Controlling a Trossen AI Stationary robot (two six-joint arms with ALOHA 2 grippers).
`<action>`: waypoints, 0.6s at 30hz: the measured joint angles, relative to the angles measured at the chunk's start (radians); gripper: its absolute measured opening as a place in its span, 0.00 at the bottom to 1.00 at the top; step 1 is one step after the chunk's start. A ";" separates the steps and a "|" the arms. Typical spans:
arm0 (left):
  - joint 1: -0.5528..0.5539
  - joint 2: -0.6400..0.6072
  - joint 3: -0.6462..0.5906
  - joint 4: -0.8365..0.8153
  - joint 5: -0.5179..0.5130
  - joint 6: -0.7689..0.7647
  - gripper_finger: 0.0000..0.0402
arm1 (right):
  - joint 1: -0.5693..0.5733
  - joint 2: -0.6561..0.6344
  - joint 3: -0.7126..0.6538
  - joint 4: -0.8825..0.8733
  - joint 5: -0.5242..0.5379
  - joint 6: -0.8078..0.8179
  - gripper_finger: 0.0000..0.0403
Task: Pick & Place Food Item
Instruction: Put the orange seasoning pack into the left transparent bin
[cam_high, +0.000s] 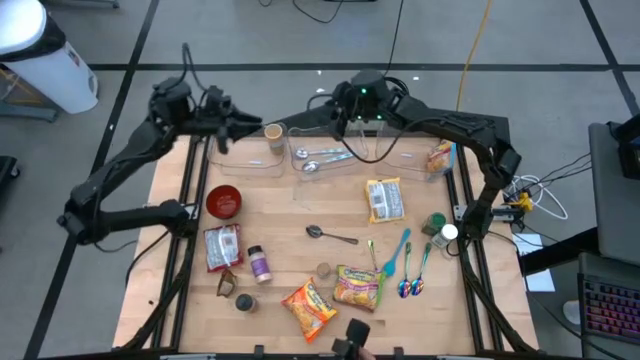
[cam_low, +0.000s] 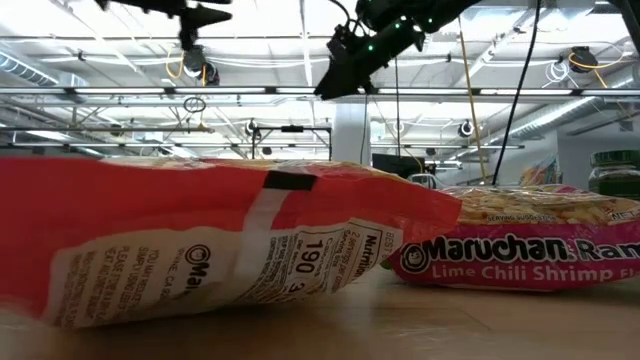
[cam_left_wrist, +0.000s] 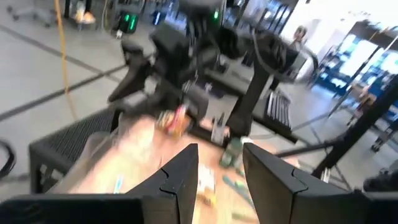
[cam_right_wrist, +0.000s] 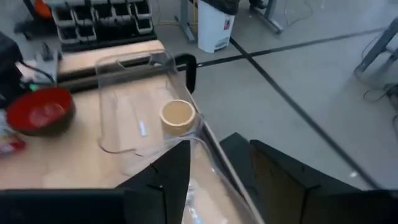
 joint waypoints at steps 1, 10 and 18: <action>0.002 -0.025 0.000 -0.058 -0.003 0.017 0.33 | 0.005 -0.003 0.000 0.001 0.000 0.028 0.40; -0.039 -0.188 0.000 -0.491 -0.053 0.064 0.33 | 0.094 0.002 0.000 0.003 -0.001 0.137 0.40; -0.138 -0.275 0.000 -0.832 -0.256 0.032 0.33 | 0.230 0.002 0.000 0.003 0.001 0.082 0.40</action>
